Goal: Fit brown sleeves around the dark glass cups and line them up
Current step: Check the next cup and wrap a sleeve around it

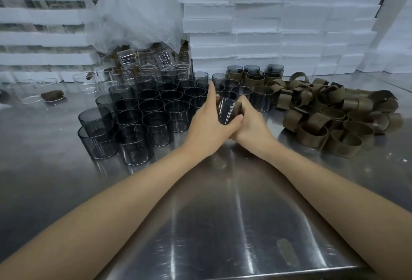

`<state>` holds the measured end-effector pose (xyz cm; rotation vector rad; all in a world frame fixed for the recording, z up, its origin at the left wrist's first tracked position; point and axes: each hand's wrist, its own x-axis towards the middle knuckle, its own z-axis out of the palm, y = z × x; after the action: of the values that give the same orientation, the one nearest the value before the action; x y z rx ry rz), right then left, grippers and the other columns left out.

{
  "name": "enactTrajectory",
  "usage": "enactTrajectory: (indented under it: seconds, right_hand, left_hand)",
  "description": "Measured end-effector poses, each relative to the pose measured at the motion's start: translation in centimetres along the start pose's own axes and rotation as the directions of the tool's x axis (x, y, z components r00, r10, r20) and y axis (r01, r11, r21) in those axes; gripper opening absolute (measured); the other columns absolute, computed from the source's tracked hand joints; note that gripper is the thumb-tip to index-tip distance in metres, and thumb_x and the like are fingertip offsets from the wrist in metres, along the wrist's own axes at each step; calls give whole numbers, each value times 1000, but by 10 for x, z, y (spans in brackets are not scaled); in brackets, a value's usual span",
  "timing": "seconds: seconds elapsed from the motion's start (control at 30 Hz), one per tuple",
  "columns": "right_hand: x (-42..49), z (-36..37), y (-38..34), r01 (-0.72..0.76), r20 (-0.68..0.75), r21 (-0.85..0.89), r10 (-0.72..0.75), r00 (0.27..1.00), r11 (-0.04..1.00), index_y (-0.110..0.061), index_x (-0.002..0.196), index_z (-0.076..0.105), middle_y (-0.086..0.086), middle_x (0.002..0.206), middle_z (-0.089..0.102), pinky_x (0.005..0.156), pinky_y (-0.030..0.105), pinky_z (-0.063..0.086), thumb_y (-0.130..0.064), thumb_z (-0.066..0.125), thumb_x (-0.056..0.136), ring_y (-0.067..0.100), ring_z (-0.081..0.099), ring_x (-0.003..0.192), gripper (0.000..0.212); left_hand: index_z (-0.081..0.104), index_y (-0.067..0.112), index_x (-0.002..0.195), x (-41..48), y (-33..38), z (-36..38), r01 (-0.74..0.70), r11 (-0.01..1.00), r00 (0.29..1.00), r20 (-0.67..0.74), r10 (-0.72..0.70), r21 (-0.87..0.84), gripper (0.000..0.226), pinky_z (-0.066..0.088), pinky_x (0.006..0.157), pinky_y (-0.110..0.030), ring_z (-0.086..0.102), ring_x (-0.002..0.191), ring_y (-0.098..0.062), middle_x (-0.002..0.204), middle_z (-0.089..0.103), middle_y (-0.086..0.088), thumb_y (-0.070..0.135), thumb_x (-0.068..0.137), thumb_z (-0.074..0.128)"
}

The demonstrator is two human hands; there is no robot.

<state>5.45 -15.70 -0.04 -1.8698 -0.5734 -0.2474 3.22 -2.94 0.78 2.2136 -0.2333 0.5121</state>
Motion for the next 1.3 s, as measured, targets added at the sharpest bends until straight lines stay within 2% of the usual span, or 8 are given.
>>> enactTrajectory:
  seconds: [0.17, 0.33, 0.57, 0.77, 0.9, 1.03, 1.17, 1.3]
  right_hand:
    - [1, -7, 2, 9, 100, 134, -22, 995, 991, -15, 83, 36, -9, 78, 55, 60, 12, 44, 16, 77, 65, -3, 50, 68, 55]
    - [1, -12, 2, -62, 253, 222, 4, 967, 973, -6, 105, 39, 9, 94, 55, 68, 35, 49, 14, 73, 65, 18, 58, 82, 56]
    - [3, -2, -6, 44, 12, -173, -43, 999, 984, -15, 154, 13, -9, 101, 53, 81, 14, 45, -8, 70, 85, 3, 57, 88, 90]
    - [-6, 14, -19, 284, 59, -449, -289, 955, 847, -9, 154, 5, 17, 152, 23, 114, 42, 33, -3, 61, 79, 27, 24, 141, 94]
    - [-7, 23, -9, 268, 84, -474, -260, 962, 839, -2, 153, 5, 14, 162, 8, 116, 12, 0, -1, 64, 84, 22, 5, 150, 91]
    - [1, 17, -8, 90, 11, -316, -91, 996, 945, -9, 154, -6, 8, 158, 26, 108, 11, 24, -12, 75, 80, 15, 23, 145, 109]
    - [5, 3, -8, -50, 36, -113, 54, 998, 992, -17, 156, 4, -16, 105, 66, 76, 12, 45, -6, 80, 69, 6, 65, 92, 116]
    - [4, -7, -8, -99, 194, 249, 51, 980, 963, -21, 140, 39, -4, 99, 72, 64, 20, 52, 11, 75, 63, 10, 64, 77, 91]
  left_hand:
    - [14, 19, 157, 6, -8, -7, 187, 905, 967, 234, -101, -383, 106, 39, 100, -16, 53, 122, -5, 134, 55, 9, 43, 76, 78]
    - [62, 12, 109, 2, -12, -3, 347, 675, 888, 459, -14, -651, 35, 52, 77, -25, 68, 84, -10, 91, 73, 3, 37, 84, 60]
    - [60, 14, 116, -3, -4, 3, 239, 674, 970, 140, -199, -699, 68, 51, 99, -37, 67, 108, -20, 112, 70, -6, 61, 68, 72]
    - [49, 26, 140, 3, -10, 3, 309, 835, 947, 65, -315, -456, 86, 38, 111, -43, 53, 129, -18, 139, 57, -2, 83, 83, 20]
    - [47, 22, 142, 5, -13, 6, 238, 891, 971, 87, -222, -387, 78, 38, 107, -28, 51, 128, -10, 139, 55, 2, 75, 90, 22]
    - [52, 12, 128, 2, -8, 6, 205, 905, 978, 41, -205, -373, 77, 46, 100, -32, 60, 112, -11, 118, 64, 3, 71, 85, 28]
    - [50, 12, 115, -5, -3, 4, 143, 876, 989, 87, -116, -460, 65, 61, 69, -38, 69, 87, -16, 96, 63, -2, 65, 83, 32]
    - [59, 24, 115, -6, -4, 4, 103, 849, 992, 115, -49, -518, 60, 51, 93, -25, 65, 98, -4, 101, 67, 8, 61, 86, 20]
